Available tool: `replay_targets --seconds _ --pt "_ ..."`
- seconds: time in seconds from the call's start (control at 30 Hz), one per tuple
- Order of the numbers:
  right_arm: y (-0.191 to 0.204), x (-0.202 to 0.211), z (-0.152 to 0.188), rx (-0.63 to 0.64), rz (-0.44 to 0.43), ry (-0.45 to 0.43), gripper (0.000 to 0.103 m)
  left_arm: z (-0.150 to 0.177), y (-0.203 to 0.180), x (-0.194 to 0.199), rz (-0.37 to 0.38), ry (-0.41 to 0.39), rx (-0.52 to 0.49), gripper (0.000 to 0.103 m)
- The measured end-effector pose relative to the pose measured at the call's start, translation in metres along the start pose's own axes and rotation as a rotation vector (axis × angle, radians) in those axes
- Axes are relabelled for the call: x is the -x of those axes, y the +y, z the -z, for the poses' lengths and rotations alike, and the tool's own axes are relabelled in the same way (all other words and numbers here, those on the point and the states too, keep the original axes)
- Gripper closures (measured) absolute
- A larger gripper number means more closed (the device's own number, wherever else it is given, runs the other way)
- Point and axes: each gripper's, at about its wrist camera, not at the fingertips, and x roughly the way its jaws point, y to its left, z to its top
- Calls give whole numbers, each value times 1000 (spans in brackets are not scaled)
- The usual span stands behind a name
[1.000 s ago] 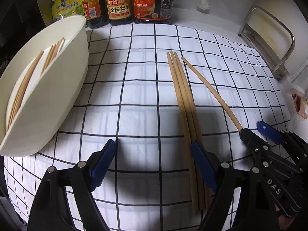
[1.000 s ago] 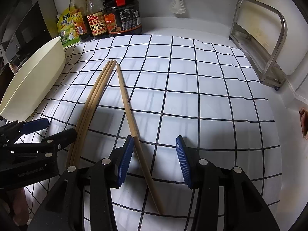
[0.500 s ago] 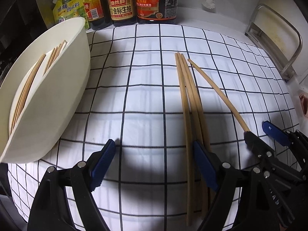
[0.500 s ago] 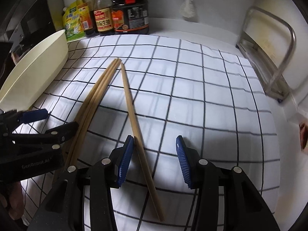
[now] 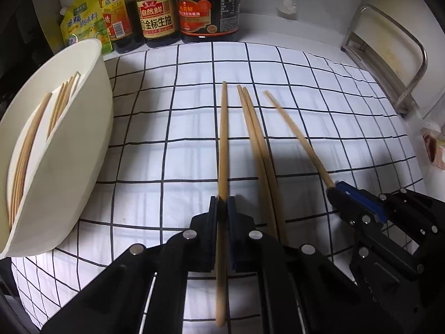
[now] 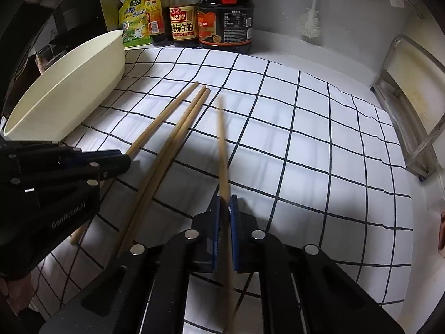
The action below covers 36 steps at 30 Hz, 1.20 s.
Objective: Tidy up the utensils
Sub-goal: 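Carry both chopsticks into the white bowl and open both tools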
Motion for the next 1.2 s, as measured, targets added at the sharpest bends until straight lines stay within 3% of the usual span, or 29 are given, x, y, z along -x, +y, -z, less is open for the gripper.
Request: replay_targets --seconds 0.2,0.4,0.63,0.83,1.2 --pt "-4 20 -4 -83 -22 -19 97 -4 2 13 53 -3 -8 96" --pt "2 61 -25 -158 -36 -89 96 -15 15 54 76 -61 -19 96" --pt "44 84 -68 -146 -95 -169 96 -36 71 101 59 -136 14 96" --pt "106 68 -110 -93 -164 -192 96 -41 142 121 -3 -174 81 96" --pt "198 3 -161 -55 -240 -104 97 -33 240 102 -59 -136 163 96"
